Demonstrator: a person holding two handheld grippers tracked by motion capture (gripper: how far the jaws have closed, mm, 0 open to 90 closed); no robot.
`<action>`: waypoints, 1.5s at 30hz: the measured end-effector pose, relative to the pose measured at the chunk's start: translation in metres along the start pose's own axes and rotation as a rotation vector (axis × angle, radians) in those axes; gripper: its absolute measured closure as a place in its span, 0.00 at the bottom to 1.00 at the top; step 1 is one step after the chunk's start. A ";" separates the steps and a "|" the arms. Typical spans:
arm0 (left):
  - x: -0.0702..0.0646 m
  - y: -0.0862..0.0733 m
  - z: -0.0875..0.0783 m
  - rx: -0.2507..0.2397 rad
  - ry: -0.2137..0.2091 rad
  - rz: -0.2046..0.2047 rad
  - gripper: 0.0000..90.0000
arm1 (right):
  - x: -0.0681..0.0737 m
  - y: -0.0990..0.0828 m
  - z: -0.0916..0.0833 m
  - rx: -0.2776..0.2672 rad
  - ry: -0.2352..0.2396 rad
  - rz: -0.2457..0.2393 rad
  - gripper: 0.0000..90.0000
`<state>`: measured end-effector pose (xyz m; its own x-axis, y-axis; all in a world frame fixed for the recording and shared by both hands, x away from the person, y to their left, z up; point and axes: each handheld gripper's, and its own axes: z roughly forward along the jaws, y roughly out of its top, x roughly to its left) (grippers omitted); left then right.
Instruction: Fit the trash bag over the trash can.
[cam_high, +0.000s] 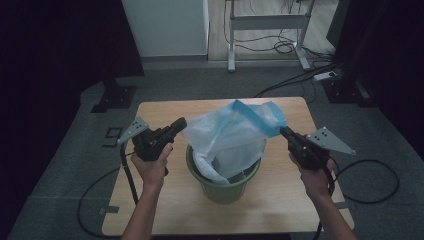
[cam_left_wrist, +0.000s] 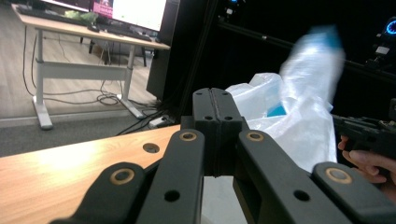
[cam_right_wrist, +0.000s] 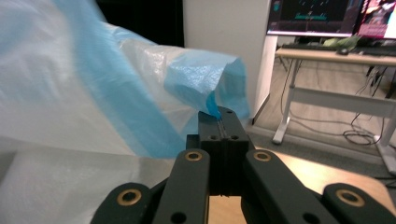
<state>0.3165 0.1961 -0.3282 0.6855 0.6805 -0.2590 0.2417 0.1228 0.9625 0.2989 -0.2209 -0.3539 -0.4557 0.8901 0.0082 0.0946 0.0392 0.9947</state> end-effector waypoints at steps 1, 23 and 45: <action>0.000 -0.001 -0.003 0.000 0.002 0.006 1.00 | 0.000 0.001 -0.002 -0.007 0.000 0.000 0.99; 0.010 -0.098 -0.069 0.090 -0.022 -0.043 1.00 | 0.037 -0.094 -0.058 0.078 0.141 0.066 0.99; 0.032 -0.131 -0.051 0.184 0.040 -0.073 1.00 | 0.034 -0.131 -0.023 0.244 0.116 0.038 0.98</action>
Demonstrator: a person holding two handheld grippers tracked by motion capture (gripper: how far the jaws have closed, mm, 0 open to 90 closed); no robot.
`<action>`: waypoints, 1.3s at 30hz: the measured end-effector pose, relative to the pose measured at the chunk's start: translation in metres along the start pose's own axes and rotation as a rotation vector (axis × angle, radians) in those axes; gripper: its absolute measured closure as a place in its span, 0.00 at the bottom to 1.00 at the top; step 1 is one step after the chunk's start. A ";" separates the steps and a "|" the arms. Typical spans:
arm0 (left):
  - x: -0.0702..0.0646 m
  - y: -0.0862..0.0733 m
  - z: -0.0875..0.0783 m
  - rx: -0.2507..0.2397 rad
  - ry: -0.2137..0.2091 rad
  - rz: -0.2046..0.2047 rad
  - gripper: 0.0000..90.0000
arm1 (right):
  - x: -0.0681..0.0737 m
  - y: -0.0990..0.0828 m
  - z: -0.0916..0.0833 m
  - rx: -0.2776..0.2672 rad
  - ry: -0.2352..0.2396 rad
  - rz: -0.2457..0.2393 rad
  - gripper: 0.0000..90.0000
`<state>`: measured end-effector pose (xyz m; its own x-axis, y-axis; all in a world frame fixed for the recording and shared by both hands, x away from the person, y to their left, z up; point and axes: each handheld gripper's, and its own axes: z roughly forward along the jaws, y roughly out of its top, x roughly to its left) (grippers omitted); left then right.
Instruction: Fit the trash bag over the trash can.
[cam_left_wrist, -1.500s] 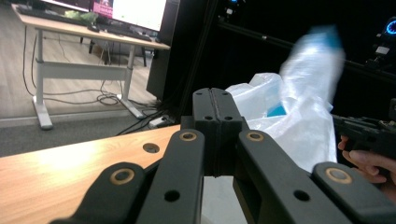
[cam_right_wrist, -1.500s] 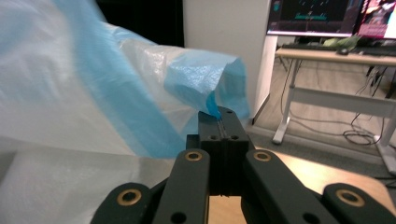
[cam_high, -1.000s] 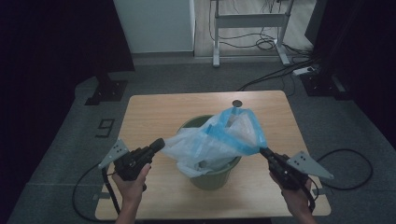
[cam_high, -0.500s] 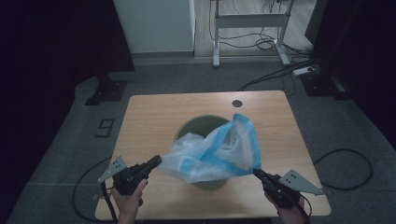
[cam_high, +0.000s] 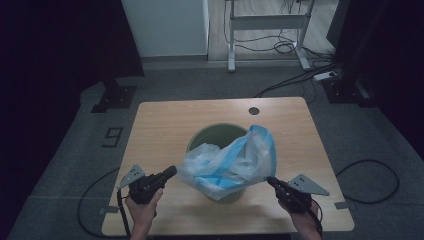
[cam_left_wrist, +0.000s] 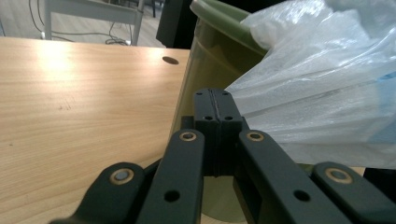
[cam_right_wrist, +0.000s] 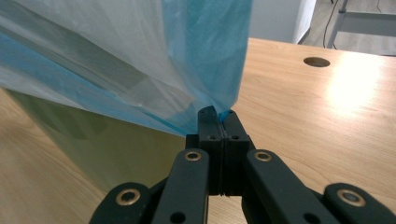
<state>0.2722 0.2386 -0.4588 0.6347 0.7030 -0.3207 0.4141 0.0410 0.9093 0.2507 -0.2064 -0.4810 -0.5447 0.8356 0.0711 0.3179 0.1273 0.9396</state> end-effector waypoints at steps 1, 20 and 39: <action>0.000 0.000 0.001 0.010 0.009 0.002 1.00 | 0.000 0.000 0.002 0.008 -0.004 0.002 0.98; -0.021 0.009 -0.008 -0.019 -0.084 0.054 0.76 | 0.008 0.014 -0.027 -0.125 0.095 0.031 0.72; -0.051 0.064 -0.006 0.001 -0.122 0.192 0.47 | 0.014 0.038 -0.027 -0.124 0.076 -0.044 0.95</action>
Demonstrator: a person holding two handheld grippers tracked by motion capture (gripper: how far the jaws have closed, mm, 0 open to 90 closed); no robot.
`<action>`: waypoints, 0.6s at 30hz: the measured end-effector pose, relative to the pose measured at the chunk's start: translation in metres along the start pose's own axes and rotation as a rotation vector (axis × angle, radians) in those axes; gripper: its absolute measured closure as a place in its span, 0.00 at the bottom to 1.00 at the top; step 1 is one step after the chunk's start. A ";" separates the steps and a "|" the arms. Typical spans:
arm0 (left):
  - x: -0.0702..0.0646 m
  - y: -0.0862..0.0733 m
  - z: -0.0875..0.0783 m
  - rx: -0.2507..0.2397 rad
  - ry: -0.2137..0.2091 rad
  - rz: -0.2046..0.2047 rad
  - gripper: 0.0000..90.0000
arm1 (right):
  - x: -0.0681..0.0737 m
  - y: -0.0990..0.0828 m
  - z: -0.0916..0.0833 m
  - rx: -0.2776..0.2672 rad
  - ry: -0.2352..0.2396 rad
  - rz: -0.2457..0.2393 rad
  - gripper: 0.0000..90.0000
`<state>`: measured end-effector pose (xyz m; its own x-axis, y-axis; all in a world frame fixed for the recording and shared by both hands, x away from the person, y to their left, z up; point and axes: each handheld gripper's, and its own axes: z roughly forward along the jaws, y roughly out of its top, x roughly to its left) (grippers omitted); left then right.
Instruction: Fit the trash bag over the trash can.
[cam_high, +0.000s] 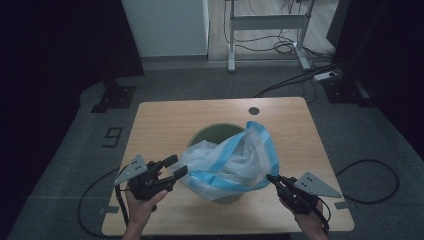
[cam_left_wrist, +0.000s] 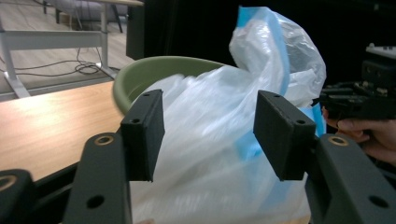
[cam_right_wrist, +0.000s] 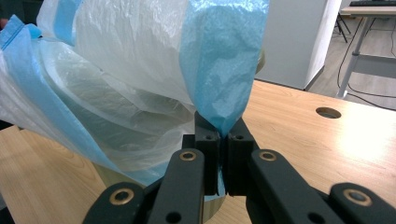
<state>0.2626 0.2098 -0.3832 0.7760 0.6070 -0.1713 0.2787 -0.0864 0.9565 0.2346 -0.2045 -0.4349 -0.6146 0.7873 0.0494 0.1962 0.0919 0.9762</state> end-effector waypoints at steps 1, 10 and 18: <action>-0.002 0.004 0.004 0.011 -0.005 0.013 0.46 | 0.000 0.000 0.001 0.001 0.000 0.001 0.95; -0.022 0.026 0.041 0.111 -0.021 0.101 0.57 | 0.000 0.005 0.003 0.004 0.000 -0.004 0.94; -0.025 0.029 0.053 0.134 -0.006 0.090 1.00 | -0.004 0.004 0.000 0.002 -0.008 0.001 0.95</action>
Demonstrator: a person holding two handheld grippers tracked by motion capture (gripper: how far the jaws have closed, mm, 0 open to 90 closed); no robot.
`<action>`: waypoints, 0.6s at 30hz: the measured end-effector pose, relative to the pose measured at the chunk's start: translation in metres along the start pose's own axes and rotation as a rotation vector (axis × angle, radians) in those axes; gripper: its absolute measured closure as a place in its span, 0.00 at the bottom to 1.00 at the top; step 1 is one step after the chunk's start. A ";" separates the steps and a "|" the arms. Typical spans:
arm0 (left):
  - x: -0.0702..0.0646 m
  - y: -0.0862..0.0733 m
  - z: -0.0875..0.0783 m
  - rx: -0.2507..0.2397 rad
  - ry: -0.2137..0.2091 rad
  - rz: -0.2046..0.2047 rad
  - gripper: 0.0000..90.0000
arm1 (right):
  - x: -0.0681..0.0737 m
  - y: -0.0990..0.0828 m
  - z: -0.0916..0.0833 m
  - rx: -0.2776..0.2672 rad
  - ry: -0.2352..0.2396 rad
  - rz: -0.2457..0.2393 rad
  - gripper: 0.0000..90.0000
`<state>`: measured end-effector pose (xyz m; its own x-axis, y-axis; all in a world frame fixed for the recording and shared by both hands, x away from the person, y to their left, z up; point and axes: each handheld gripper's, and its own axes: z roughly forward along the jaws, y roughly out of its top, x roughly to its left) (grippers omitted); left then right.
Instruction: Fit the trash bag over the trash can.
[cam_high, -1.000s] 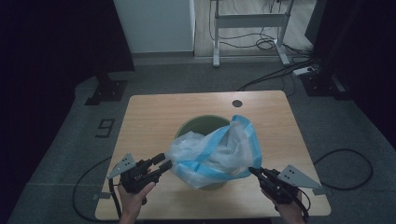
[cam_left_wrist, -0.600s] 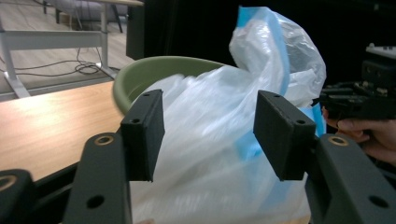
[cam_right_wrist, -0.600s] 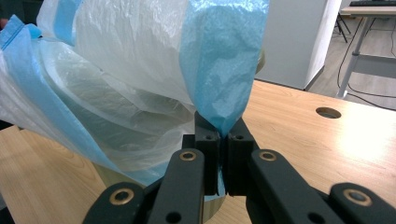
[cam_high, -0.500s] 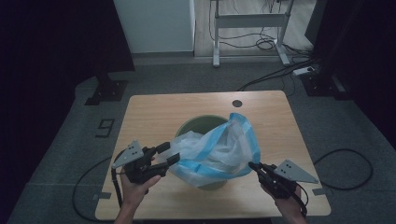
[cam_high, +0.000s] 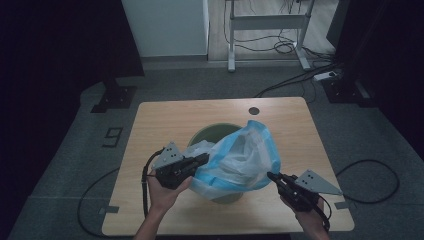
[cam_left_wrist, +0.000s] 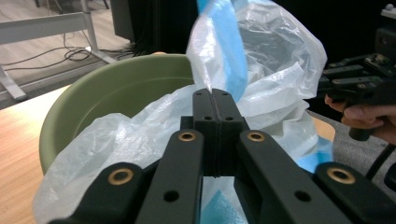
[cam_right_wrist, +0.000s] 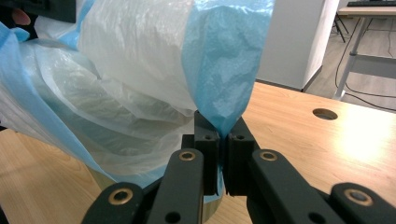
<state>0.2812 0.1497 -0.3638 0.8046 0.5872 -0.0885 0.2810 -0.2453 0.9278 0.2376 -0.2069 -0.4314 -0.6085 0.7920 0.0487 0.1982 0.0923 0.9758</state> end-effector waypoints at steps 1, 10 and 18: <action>0.001 0.000 0.000 -0.006 0.005 -0.005 1.00 | -0.001 -0.001 -0.001 0.002 -0.002 0.001 0.95; 0.025 0.004 -0.016 -0.109 0.066 -0.083 1.00 | -0.009 -0.005 -0.004 0.029 -0.041 0.011 0.96; 0.049 -0.002 -0.021 -0.143 0.095 -0.157 1.00 | -0.021 -0.007 -0.003 0.056 -0.079 0.023 0.95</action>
<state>0.3090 0.1952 -0.3627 0.7022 0.6810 -0.2078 0.3164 -0.0369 0.9479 0.2467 -0.2264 -0.4389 -0.5410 0.8395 0.0514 0.2552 0.1056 0.9611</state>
